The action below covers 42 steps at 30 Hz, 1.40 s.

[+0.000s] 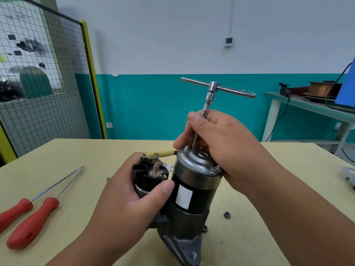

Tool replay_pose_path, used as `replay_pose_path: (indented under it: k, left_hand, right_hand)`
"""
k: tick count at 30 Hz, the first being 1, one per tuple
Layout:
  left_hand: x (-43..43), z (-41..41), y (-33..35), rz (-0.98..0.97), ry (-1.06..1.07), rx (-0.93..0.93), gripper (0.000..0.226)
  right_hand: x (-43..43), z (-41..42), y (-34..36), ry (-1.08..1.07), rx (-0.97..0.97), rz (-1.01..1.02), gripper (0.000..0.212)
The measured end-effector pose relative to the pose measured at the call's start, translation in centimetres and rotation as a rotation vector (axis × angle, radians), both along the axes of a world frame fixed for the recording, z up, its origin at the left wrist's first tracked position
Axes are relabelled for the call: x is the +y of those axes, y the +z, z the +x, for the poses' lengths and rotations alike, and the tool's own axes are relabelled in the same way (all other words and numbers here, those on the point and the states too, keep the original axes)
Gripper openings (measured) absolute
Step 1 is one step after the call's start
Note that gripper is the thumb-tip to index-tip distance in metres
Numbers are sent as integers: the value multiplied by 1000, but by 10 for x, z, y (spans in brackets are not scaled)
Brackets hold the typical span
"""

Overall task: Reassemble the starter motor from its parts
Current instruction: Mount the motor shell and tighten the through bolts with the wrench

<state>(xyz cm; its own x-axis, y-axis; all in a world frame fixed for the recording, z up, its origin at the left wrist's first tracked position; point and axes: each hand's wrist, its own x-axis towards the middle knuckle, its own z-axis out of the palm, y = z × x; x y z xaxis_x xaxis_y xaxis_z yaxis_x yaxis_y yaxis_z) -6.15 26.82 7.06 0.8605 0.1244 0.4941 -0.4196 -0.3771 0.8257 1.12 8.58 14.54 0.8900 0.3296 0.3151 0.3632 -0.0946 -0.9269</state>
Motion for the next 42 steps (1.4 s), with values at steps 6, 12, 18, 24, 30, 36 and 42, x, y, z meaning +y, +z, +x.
replay_pose_path:
  k: [6, 12, 18, 24, 30, 36, 42]
  left_hand:
    - [2, 1, -1, 7, -2, -1, 39]
    - [0, 0, -1, -6, -22, -6, 34]
    - [-2, -1, 2, -36, -34, -3, 31]
    - [1, 0, 1, 26, 26, 0, 41]
    - [-1, 0, -1, 21, 47, -3, 43]
    - [1, 2, -1, 14, 61, 13, 42]
    - [1, 1, -2, 16, 58, 9, 42]
  right_hand:
    - [1, -1, 1, 39, 89, 52, 29]
    - [-2, 1, 0, -7, -31, 42, 33]
    - [0, 2, -2, -4, 23, 168, 36]
    - [-2, 0, 0, -34, -65, 94, 31]
    - [0, 1, -2, -52, -13, 145, 33]
    - [3, -1, -3, -42, -23, 130, 35]
    - [3, -2, -2, -54, -52, 120, 29]
